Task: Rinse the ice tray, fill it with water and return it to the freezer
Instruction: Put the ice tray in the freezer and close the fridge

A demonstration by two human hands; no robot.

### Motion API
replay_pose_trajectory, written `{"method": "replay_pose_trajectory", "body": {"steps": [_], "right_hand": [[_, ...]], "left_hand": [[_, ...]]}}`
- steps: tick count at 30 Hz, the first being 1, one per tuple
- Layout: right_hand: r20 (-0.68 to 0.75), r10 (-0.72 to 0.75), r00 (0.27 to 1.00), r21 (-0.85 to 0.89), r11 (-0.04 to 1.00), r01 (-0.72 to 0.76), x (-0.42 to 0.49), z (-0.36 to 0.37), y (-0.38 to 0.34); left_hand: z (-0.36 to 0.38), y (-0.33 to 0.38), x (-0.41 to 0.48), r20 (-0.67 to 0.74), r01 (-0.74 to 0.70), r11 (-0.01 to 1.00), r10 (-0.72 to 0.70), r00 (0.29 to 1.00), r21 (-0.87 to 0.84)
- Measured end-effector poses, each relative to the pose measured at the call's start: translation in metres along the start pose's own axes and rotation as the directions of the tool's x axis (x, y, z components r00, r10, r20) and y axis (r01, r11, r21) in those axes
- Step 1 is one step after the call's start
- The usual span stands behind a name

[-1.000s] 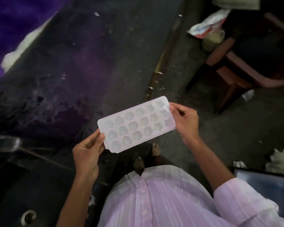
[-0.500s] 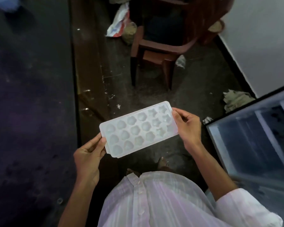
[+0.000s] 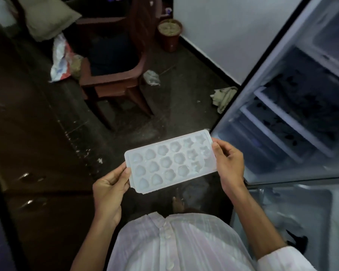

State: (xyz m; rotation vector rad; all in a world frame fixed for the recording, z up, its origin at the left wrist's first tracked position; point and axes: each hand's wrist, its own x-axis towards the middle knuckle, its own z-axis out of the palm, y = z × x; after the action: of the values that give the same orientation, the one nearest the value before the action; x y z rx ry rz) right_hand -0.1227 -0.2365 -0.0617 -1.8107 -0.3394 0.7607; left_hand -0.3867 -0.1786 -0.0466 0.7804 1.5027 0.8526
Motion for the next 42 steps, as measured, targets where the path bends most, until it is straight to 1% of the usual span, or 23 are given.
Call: {"method": "replay_pose_trajectory", "body": {"steps": [5, 9, 13, 18, 22, 25, 28, 31, 37, 40, 42], "right_hand": [[-0.149, 0.061, 0.987, 0.064, 0.997, -0.052, 0.026, -0.048, -0.005], [-0.265, 0.082, 0.961, 0.122, 0.991, -0.051, 0.041, -0.081, -0.015], [-0.387, 0.105, 0.916, 0.193, 0.981, -0.031, 0.059, -0.111, -0.024], [-0.536, 0.119, 0.836, 0.231, 0.973, 0.010, 0.088, -0.145, -0.038], [-0.631, 0.075, 0.773, 0.213, 0.974, 0.080, 0.112, -0.177, -0.050], [-0.683, 0.054, 0.728, 0.200, 0.973, 0.116, 0.131, -0.202, -0.059], [-0.706, 0.050, 0.706, 0.197, 0.972, 0.128, 0.150, -0.226, -0.065], [-0.715, 0.041, 0.698, 0.213, 0.964, 0.161, 0.171, -0.250, -0.068], [-0.775, -0.009, 0.632, 0.158, 0.966, 0.206, 0.221, -0.288, -0.068], [-0.807, -0.004, 0.591, 0.156, 0.963, 0.220, 0.243, -0.302, -0.073], [-0.813, -0.021, 0.582, 0.146, 0.960, 0.238, 0.255, -0.308, -0.076]], "left_hand": [[0.071, 0.017, 0.019, 0.169, -0.055, 0.992, 0.035, 0.985, 0.112], [0.127, 0.033, 0.035, 0.317, -0.086, 0.983, 0.030, 0.948, 0.163], [0.186, 0.052, 0.046, 0.458, -0.120, 0.973, 0.017, 0.889, 0.196], [0.262, 0.073, 0.057, 0.598, -0.142, 0.969, -0.008, 0.801, 0.203], [0.324, 0.089, 0.056, 0.689, -0.166, 0.969, -0.004, 0.725, 0.181], [0.368, 0.101, 0.051, 0.734, -0.210, 0.965, 0.027, 0.678, 0.158], [0.409, 0.108, 0.048, 0.767, -0.267, 0.953, 0.065, 0.639, 0.142], [0.449, 0.110, 0.046, 0.777, -0.315, 0.941, 0.105, 0.620, 0.124], [0.523, 0.110, 0.044, 0.803, -0.421, 0.904, 0.194, 0.564, 0.077], [0.557, 0.112, 0.046, 0.800, -0.445, 0.893, 0.217, 0.560, 0.069], [0.578, 0.113, 0.049, 0.802, -0.474, 0.878, 0.234, 0.550, 0.069]]}}
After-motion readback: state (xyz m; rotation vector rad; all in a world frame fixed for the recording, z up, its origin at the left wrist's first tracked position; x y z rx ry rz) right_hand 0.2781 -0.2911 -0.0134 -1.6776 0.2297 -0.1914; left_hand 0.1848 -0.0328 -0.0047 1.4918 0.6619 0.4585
